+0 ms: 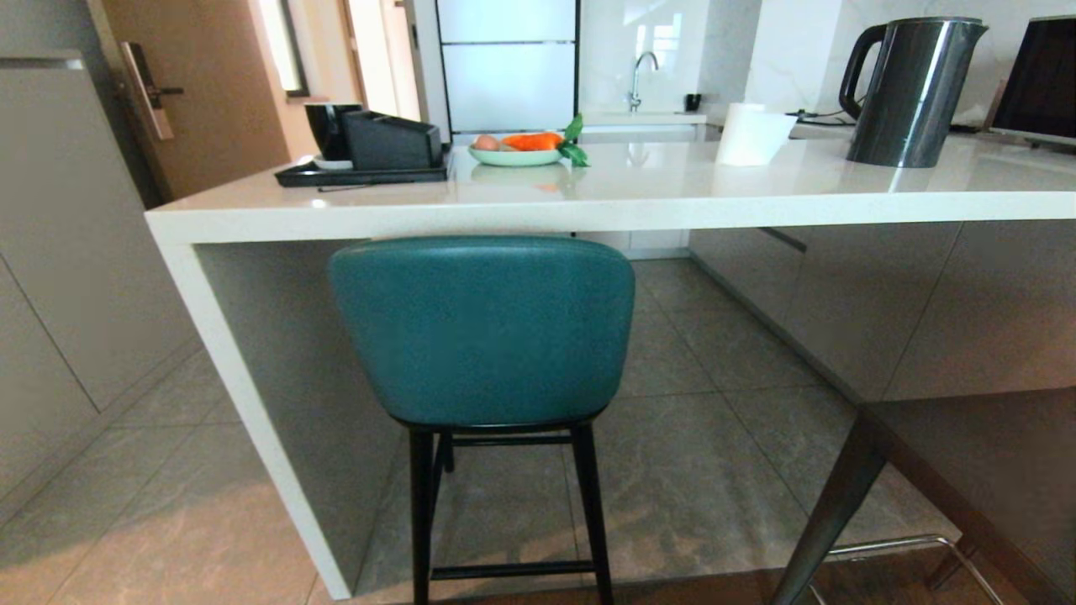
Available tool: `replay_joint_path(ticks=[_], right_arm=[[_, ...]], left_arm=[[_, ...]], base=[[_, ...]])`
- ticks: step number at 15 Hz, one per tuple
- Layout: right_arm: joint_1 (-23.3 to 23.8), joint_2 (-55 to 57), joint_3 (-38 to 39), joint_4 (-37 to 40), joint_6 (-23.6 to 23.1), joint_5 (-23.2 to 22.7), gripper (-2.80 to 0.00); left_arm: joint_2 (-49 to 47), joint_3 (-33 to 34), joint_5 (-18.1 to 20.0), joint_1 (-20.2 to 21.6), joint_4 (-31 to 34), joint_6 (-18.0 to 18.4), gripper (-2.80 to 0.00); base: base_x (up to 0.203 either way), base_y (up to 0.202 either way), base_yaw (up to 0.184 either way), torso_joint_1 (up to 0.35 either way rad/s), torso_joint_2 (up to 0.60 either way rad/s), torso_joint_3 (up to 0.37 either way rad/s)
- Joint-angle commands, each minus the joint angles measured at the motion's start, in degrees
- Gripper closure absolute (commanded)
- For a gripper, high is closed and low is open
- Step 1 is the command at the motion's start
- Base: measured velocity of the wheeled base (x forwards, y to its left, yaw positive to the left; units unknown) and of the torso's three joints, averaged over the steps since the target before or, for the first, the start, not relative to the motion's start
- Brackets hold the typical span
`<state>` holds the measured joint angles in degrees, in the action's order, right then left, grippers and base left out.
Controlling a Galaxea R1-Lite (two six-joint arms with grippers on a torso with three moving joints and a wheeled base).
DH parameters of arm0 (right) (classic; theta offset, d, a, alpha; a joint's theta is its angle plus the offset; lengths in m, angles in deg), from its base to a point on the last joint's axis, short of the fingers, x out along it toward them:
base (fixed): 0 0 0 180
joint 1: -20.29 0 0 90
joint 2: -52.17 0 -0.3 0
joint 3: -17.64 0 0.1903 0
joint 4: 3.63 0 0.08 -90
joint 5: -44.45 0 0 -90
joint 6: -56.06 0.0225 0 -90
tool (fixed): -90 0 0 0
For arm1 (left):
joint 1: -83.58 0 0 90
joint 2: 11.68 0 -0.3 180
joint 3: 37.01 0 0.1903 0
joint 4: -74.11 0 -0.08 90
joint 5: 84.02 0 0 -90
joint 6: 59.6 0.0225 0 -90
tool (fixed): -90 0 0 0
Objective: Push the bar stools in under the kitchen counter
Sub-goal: Push the gray chair back under the dining table
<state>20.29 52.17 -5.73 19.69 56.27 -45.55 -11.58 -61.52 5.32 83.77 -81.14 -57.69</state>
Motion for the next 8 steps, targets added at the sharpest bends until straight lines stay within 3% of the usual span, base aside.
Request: replay_joint_path(ticks=[1, 2, 4, 6, 8], right_arm=[[0.0, 0.1, 0.3, 0.0, 0.0, 0.0, 0.00], [0.0, 0.0, 0.3, 0.0, 0.0, 0.0, 0.00], [0.0, 0.0, 0.3, 0.0, 0.0, 0.0, 0.00], [0.0, 0.0, 0.3, 0.0, 0.0, 0.0, 0.00], [0.0, 0.0, 0.3, 0.0, 0.0, 0.0, 0.00]], left_arm=[[-0.2, 0.7, 0.6, 0.1, -0.2, 3.6, 0.00], [-0.2, 0.8, 2.6, 0.1, -0.5, 6.4, 0.00], [-0.2, 1.1, 3.6, 0.1, -1.6, 7.5, 0.00], [-0.2, 1.2, 3.6, 0.0, -1.6, 5.8, 0.00], [-0.2, 1.3, 2.8, -0.1, -1.6, 1.2, 0.00]], base=[[0.000, 0.000, 0.000, 0.000, 0.00, 0.000], [0.000, 0.000, 0.000, 0.000, 0.00, 0.000], [0.000, 0.000, 0.000, 0.000, 0.00, 0.000], [0.000, 0.000, 0.000, 0.000, 0.00, 0.000], [0.000, 0.000, 0.000, 0.000, 0.00, 0.000]])
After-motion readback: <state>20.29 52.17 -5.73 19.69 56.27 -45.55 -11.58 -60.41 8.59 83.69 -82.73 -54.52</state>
